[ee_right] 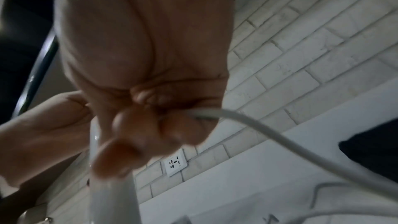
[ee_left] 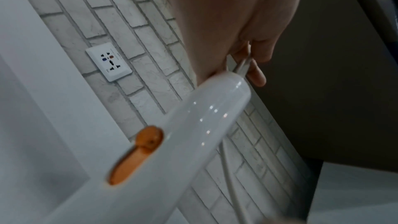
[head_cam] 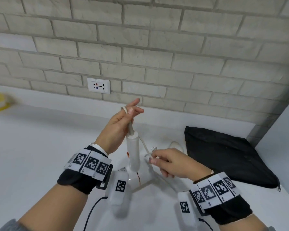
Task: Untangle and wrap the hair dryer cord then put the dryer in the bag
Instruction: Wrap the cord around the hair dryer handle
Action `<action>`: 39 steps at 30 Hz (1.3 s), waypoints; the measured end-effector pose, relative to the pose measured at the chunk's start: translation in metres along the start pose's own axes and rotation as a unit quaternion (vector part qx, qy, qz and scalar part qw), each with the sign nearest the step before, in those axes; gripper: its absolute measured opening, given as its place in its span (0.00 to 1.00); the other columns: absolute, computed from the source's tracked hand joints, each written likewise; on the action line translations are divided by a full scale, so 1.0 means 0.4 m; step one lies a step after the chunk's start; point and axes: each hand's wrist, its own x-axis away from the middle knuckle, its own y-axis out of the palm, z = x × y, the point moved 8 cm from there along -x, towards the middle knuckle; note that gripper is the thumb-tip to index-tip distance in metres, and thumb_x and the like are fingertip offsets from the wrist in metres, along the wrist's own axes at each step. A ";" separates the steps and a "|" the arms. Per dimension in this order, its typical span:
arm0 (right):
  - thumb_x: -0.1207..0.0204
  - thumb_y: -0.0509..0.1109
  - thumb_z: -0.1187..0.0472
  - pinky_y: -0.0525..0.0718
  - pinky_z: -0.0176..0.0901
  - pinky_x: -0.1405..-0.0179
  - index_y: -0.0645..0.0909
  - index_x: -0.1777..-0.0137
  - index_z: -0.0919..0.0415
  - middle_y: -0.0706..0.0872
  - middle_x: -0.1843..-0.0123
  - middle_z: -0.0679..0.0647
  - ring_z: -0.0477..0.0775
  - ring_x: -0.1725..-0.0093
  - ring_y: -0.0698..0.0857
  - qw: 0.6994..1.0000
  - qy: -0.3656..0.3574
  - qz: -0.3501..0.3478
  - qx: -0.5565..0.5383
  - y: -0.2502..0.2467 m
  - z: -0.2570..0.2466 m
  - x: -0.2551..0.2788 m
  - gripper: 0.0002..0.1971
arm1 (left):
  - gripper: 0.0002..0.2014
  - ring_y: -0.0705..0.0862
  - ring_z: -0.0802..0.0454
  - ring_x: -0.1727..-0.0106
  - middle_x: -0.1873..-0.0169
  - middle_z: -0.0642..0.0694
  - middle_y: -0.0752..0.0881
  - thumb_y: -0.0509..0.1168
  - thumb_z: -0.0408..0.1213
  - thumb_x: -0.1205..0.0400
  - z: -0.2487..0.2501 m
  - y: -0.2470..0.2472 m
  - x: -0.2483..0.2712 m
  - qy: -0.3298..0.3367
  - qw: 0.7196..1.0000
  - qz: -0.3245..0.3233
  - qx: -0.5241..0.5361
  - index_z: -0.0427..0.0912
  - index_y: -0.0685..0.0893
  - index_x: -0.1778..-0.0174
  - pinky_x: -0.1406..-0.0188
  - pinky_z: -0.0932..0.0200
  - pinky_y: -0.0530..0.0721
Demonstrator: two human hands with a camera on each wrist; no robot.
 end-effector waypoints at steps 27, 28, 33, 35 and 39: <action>0.19 0.60 0.62 0.66 0.31 0.78 0.78 0.55 0.53 0.77 0.78 0.41 0.42 0.79 0.68 0.980 0.023 -0.006 -0.199 0.094 -0.036 -0.110 0.07 | 0.16 0.82 0.55 0.35 0.41 0.39 0.76 0.47 0.51 0.19 0.012 -0.026 0.015 -0.042 0.990 -0.062 -0.122 0.49 0.77 0.59 0.31 0.55 0.69; 0.19 0.61 0.60 0.67 0.30 0.74 0.81 0.59 0.54 0.78 0.77 0.41 0.42 0.77 0.69 0.984 -0.004 0.021 -0.179 0.066 -0.049 -0.099 0.09 | 0.18 0.82 0.54 0.35 0.39 0.40 0.78 0.48 0.50 0.18 0.015 -0.030 0.012 -0.037 0.989 -0.060 -0.127 0.48 0.81 0.61 0.31 0.55 0.70; 0.26 0.70 0.54 0.66 0.25 0.74 0.82 0.75 0.55 0.74 0.81 0.43 0.39 0.79 0.68 0.965 -0.086 0.117 -0.216 -0.080 -0.101 -0.019 0.16 | 0.19 0.87 0.52 0.41 0.39 0.48 0.86 0.49 0.43 0.14 0.023 -0.047 -0.003 -0.043 0.989 -0.031 -0.141 0.45 0.77 0.68 0.38 0.60 0.77; 0.32 0.70 0.49 0.62 0.30 0.77 0.83 0.76 0.54 0.70 0.84 0.43 0.43 0.80 0.63 0.954 -0.133 0.118 -0.243 -0.121 -0.145 0.011 0.15 | 0.18 0.89 0.50 0.46 0.43 0.45 0.87 0.49 0.42 0.14 0.023 -0.042 -0.010 -0.052 0.988 -0.037 -0.142 0.42 0.77 0.66 0.39 0.59 0.78; 0.31 0.70 0.49 0.62 0.30 0.78 0.88 0.68 0.51 0.73 0.83 0.42 0.43 0.79 0.62 0.928 -0.211 0.154 -0.266 -0.193 -0.220 0.033 0.10 | 0.19 0.90 0.49 0.63 0.56 0.50 0.92 0.48 0.48 0.15 0.021 0.011 0.006 -0.082 0.978 -0.122 -0.150 0.42 0.81 0.53 0.50 0.58 0.80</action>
